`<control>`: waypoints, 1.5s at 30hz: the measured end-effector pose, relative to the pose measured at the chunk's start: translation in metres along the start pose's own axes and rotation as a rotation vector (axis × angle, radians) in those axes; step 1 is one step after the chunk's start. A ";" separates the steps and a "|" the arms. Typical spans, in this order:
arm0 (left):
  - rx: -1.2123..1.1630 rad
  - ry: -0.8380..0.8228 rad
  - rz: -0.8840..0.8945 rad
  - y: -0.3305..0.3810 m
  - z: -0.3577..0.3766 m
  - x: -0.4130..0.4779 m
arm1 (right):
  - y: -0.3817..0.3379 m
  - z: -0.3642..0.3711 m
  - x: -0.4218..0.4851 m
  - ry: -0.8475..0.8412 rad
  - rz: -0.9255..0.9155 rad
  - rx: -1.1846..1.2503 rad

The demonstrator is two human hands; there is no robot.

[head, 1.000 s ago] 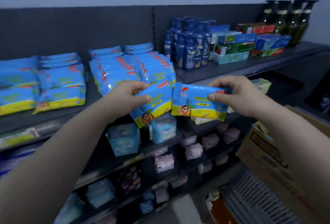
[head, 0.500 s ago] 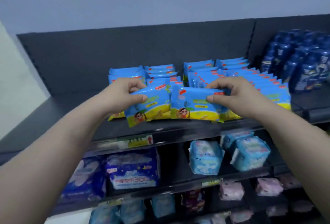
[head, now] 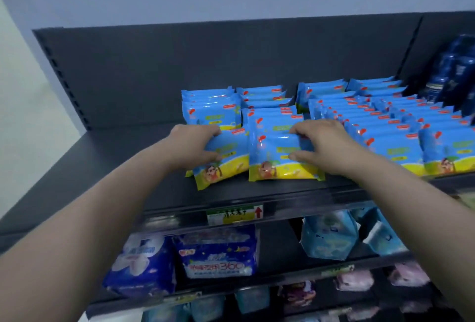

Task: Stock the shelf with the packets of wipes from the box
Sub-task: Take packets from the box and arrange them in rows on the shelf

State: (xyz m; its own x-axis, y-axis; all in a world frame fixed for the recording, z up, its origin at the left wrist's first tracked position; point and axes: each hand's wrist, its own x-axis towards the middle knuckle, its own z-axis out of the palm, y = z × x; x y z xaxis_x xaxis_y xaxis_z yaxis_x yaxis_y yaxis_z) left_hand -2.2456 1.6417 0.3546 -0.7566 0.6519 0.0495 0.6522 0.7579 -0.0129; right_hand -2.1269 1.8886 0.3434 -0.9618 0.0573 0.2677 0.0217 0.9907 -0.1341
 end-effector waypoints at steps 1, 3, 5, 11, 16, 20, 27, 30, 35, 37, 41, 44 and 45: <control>0.035 0.073 0.002 0.000 0.003 0.003 | 0.000 0.004 0.004 0.049 0.015 -0.030; 0.058 0.200 -0.006 0.001 0.010 0.008 | -0.002 0.014 0.012 0.108 0.058 -0.078; 0.058 0.251 -0.031 0.003 0.017 0.010 | -0.003 0.023 0.017 0.145 0.090 -0.072; -0.032 0.206 -0.008 0.011 0.032 0.008 | -0.013 0.034 0.009 0.219 0.054 -0.077; -0.020 0.202 -0.020 0.022 0.035 -0.002 | -0.018 0.034 -0.005 0.099 0.030 -0.051; -0.068 0.333 0.001 0.052 0.028 -0.003 | -0.015 0.024 -0.023 0.175 0.026 -0.007; -0.239 0.584 0.297 0.142 0.023 -0.001 | 0.026 -0.017 -0.086 0.421 0.060 -0.004; -0.348 0.591 0.399 0.193 0.026 -0.001 | 0.060 -0.031 -0.129 0.414 0.123 -0.058; -0.413 0.468 0.531 0.299 0.034 0.002 | 0.128 -0.053 -0.224 0.381 0.305 -0.072; -0.430 0.426 0.572 0.345 0.039 0.000 | 0.151 -0.062 -0.266 0.368 0.405 -0.087; -0.461 0.358 0.674 0.436 0.053 -0.011 | 0.191 -0.081 -0.352 0.350 0.589 -0.143; -0.483 0.321 0.746 0.500 0.063 -0.020 | 0.214 -0.093 -0.414 0.354 0.709 -0.163; -0.494 0.304 0.771 0.520 0.067 -0.024 | 0.220 -0.095 -0.433 0.353 0.743 -0.169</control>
State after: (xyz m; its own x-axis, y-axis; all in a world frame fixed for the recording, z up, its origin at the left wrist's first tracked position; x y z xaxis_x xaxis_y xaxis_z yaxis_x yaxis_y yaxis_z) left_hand -1.8918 2.0217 0.2799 -0.1135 0.8803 0.4607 0.9631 -0.0164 0.2686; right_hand -1.6796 2.0937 0.2886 -0.5401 0.7095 0.4526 0.6836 0.6836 -0.2558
